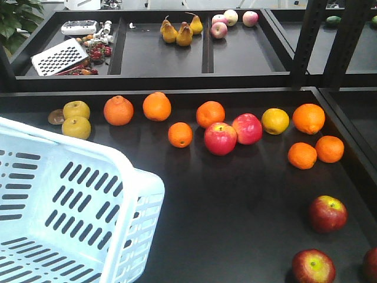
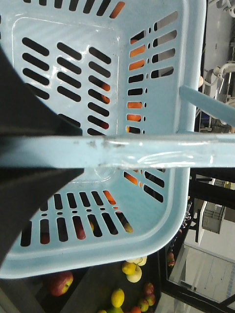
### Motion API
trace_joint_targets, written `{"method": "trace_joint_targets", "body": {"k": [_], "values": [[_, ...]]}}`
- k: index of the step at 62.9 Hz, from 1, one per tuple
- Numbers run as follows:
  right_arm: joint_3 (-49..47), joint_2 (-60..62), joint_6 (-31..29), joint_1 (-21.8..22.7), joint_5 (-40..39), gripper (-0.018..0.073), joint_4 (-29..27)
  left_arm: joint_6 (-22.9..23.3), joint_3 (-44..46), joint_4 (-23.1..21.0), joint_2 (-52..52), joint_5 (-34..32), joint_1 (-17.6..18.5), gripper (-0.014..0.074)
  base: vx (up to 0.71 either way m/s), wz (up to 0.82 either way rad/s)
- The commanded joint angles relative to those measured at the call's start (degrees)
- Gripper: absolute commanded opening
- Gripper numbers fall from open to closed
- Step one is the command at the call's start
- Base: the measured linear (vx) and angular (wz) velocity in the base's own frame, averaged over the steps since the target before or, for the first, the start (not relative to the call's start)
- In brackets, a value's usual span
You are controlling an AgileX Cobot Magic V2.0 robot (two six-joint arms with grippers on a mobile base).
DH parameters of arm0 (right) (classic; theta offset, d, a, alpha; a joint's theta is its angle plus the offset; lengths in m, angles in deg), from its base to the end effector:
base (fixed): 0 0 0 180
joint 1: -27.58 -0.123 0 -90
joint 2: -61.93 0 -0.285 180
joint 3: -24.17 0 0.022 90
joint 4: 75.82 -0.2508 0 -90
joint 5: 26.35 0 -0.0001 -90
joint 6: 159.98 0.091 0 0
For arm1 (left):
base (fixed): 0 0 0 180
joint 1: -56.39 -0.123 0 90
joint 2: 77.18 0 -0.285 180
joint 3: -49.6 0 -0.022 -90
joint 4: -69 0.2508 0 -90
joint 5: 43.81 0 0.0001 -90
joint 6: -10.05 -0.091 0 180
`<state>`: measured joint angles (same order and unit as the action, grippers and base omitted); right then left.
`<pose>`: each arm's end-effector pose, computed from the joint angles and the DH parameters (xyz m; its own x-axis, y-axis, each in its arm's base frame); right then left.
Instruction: Pick three apples into basket with both arms
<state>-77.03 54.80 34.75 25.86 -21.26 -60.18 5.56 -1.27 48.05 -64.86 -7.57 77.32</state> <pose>0.0568 -0.0005 0.1967 -0.0144 -0.0153 -0.9998 -0.0063 0.9999 -0.0152 0.0152 -0.0264 0.3047 -0.2397 -0.1378 -0.9610 0.5046 0.8280 -0.2446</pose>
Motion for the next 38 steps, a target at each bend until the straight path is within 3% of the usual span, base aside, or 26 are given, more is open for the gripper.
{"method": "trace_joint_targets", "body": {"k": [1,10,18,38], "values": [[0.79,0.79,-0.15,0.42,-4.33,-0.0004,0.71,0.07,1.76,-2.53,1.35,-7.33,0.03,-0.0008,0.0,0.0],[0.79,0.79,-0.15,0.42,-4.33,-0.0004,0.71,-0.34,1.76,-8.03,1.61,-8.4,0.03,-0.0008,0.0,0.0],[0.79,0.79,-0.15,0.42,-4.33,-0.0004,0.71,-5.27,2.81,-11.95,5.02,-8.56,0.03,-0.0008,0.0,0.0],[0.79,0.79,-0.15,0.42,-4.33,-0.0004,0.71,-31.43,13.94,-23.98,30.76,-4.93,0.03,-0.0008,0.0,0.0]]}}
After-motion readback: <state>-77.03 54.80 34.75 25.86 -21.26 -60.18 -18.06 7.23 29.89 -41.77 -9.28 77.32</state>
